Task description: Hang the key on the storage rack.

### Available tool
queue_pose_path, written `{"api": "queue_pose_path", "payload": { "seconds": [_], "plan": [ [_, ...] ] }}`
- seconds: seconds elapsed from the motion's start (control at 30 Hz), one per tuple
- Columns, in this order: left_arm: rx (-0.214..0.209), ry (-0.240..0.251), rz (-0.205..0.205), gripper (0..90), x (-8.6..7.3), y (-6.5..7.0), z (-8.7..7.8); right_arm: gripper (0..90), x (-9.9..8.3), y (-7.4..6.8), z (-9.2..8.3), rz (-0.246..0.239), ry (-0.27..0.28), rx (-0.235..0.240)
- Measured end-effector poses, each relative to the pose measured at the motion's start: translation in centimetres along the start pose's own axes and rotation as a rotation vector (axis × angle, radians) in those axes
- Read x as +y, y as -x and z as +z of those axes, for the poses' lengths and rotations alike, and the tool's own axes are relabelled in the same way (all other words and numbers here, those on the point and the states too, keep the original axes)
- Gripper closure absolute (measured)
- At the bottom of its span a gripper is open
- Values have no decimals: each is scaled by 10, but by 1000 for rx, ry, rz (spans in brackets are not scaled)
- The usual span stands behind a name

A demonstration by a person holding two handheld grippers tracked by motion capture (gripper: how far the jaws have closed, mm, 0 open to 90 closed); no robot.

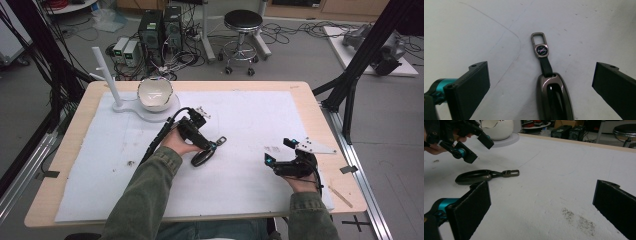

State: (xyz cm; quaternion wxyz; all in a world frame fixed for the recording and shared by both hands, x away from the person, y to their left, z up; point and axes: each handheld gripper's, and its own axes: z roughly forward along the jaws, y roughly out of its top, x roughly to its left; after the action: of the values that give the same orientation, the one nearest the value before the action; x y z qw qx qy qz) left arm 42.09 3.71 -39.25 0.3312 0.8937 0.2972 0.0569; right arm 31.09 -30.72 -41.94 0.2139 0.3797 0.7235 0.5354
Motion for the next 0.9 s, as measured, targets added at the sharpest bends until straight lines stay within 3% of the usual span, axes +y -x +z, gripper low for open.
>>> {"api": "queue_pose_path", "payload": {
  "seconds": [0.1, 0.2, 0.27, 0.37, 0.6, 0.7, 0.77, 0.9],
  "plan": [
    [-8, -37, 12, 19, 9, 4, 8, 5, 0, 1, 0, 3, -4, 1],
    [-44, -120, 21, 19, 16, 8, 20, 5, -1, 1, 1, 5, -5, 5],
    [-49, -202, 49, 19, 20, 10, 29, 5, -1, 2, 1, 1, -4, 7],
    [-48, -268, 68, 19, 24, 13, 38, 5, -1, 2, 1, 2, -4, 7],
    [-24, -285, 42, 78, 29, 9, 40, 5, -1, 2, 1, 2, -8, 7],
    [-58, -317, 4, 201, 29, 7, 41, 5, -1, 1, 1, 8, -10, 12],
    [-81, -340, 12, 289, 29, 7, 43, 5, -1, 1, 1, 8, -9, 14],
    [-28, -346, 28, 373, 29, 9, 44, 5, -1, 1, 1, 11, -8, 14]
  ]
}}
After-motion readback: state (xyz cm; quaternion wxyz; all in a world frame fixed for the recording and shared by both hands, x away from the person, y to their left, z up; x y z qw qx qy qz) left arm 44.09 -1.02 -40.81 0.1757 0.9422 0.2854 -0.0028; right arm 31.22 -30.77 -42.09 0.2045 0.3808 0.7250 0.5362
